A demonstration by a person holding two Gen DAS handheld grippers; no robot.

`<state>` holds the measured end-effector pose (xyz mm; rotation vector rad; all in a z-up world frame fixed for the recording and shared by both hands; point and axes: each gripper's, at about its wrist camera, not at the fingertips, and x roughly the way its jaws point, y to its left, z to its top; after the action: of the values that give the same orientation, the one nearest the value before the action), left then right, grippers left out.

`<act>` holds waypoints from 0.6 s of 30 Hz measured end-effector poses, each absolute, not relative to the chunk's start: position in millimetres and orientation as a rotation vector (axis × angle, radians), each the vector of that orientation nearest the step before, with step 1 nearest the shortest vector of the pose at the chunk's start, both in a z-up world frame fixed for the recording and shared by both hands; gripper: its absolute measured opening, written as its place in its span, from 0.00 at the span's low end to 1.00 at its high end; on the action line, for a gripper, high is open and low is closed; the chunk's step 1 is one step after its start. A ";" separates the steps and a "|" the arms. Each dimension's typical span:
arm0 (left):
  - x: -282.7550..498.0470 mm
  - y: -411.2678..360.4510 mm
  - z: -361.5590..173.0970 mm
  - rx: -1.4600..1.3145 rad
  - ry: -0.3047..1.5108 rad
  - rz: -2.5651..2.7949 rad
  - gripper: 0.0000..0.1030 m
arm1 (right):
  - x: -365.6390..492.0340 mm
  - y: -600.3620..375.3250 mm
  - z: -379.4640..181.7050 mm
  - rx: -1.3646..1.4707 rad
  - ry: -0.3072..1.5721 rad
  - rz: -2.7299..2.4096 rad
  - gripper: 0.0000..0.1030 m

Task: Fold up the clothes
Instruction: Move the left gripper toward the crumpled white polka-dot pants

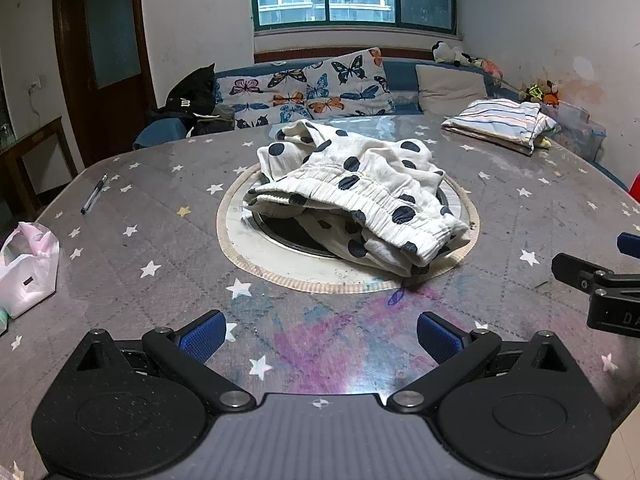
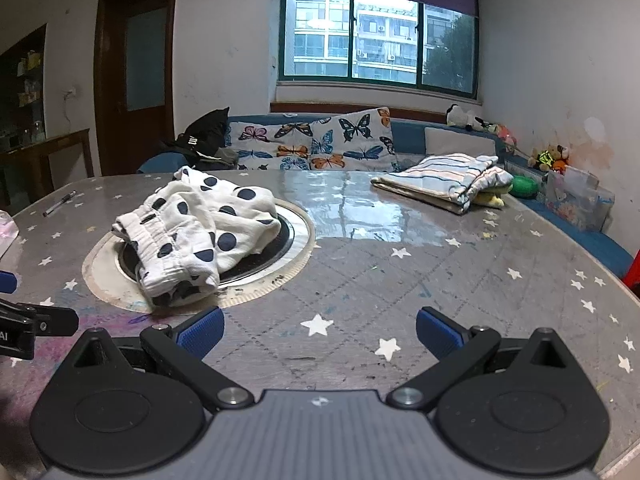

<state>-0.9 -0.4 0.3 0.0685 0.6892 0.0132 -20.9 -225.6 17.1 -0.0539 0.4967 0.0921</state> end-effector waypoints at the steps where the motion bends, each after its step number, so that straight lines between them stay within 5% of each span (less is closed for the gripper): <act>1: -1.8 -0.7 0.5 0.069 0.688 0.015 1.00 | -21.1 -226.7 16.4 -0.054 0.501 0.095 1.00; 18: 12.8 1.5 1.1 0.035 0.704 0.025 1.00 | -14.7 -225.4 20.8 -0.099 0.524 0.169 1.00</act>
<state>12.8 1.6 1.1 0.0346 0.7041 0.0255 -14.7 -225.4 20.8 -0.0989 0.5242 0.1686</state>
